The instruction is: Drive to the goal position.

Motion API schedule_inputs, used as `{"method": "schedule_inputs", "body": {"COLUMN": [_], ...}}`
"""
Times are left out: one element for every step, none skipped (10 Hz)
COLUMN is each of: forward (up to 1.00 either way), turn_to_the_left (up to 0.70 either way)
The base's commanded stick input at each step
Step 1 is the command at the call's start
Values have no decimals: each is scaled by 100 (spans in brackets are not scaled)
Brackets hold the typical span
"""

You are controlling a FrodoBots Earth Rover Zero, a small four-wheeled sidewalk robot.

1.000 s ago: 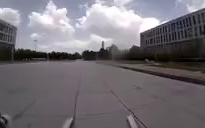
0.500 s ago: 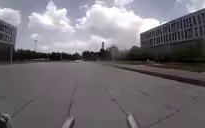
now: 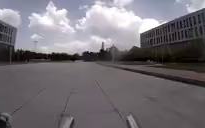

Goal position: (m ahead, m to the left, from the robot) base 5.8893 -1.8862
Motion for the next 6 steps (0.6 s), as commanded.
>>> {"method": "schedule_inputs", "body": {"forward": [70, 70, 70, 70, 70, 70], "turn_to_the_left": [0, 0, 0, 0, 0, 0]}}
